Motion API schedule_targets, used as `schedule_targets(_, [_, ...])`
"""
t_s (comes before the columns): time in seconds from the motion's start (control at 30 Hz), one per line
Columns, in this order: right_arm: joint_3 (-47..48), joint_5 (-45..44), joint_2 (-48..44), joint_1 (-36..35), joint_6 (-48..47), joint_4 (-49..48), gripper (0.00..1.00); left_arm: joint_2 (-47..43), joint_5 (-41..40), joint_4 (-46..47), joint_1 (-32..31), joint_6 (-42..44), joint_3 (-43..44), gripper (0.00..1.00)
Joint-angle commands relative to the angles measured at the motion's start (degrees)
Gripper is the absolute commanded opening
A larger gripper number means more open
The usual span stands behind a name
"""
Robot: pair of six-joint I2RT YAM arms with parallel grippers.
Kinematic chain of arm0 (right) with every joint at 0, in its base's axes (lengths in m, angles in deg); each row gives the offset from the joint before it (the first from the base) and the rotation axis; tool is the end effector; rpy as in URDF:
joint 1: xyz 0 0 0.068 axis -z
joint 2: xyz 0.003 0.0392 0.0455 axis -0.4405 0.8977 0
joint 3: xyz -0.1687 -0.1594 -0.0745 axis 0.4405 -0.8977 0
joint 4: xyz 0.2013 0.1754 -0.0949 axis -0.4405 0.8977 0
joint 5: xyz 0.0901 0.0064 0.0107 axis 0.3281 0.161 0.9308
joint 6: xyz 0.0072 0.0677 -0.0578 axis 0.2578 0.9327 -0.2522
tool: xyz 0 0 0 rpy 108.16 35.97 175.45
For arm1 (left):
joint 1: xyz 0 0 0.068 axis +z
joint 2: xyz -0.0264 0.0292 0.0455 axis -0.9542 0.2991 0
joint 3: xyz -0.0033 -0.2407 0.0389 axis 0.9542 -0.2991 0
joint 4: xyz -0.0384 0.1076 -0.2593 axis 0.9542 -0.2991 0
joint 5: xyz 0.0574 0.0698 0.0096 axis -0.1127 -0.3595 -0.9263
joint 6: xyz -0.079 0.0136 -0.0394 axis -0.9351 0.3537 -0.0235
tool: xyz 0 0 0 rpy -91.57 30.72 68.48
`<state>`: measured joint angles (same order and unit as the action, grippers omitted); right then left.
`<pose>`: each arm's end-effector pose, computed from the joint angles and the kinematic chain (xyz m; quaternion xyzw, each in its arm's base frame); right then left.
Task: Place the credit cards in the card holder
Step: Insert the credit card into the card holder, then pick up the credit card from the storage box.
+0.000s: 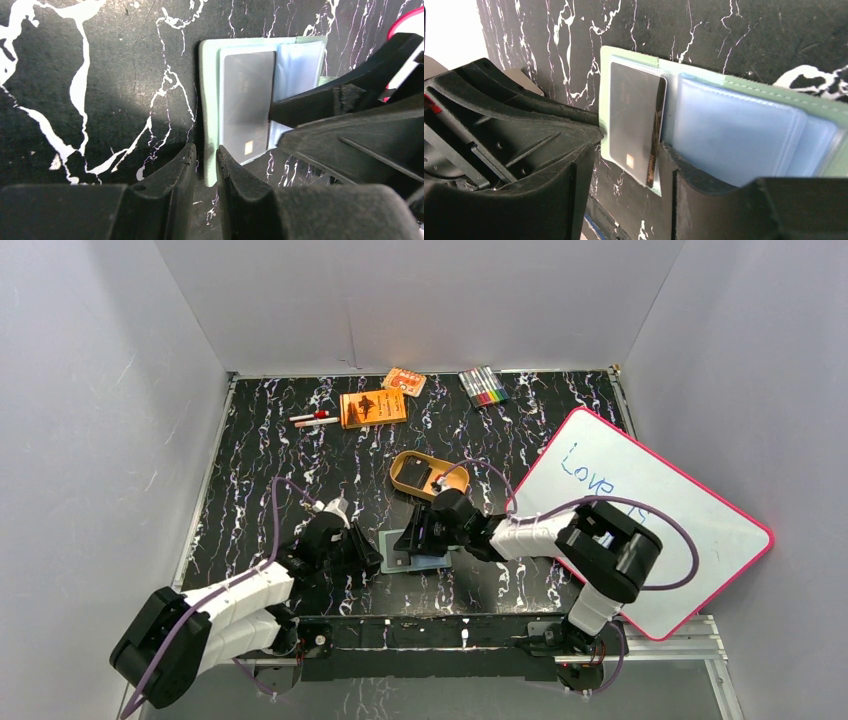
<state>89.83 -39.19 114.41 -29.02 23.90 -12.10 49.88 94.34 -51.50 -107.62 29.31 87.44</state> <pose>0.2009 0.3059 0.0672 0.0130 0.8813 0.4268 0.2025 0.2025 -0.1553 0.0750 -0.1007 0.8840 -0.3562 0.2855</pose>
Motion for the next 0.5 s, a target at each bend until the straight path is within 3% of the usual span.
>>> schedule_targets(0.0, [4.1,-5.0,-6.8,-0.3,-5.4,11.7,0.62,-2.9,-2.2,-4.9,0.0,1.2,2.0,0.2])
schedule_targets(0.17, [6.7,-10.2,-14.5,-0.3,-10.3,21.4,0.74,-6.3,-4.5,-10.7,0.0,1.7,5.5,0.22])
schedule_targets(0.27, [7.8,-12.0,-18.6,-0.2,-14.3,26.5,0.75,-8.1,-3.8,-12.7,0.0,1.4,7.5,0.22])
schedule_targets(0.33, [6.7,-13.0,-21.1,0.7,-16.4,28.3,0.71,-9.0,-3.3,-13.0,0.0,1.2,8.5,0.22])
schedule_targets(0.47, [1.9,-10.3,-25.5,4.0,-20.1,25.8,0.52,-7.8,-0.6,-10.2,0.0,1.2,9.7,0.23])
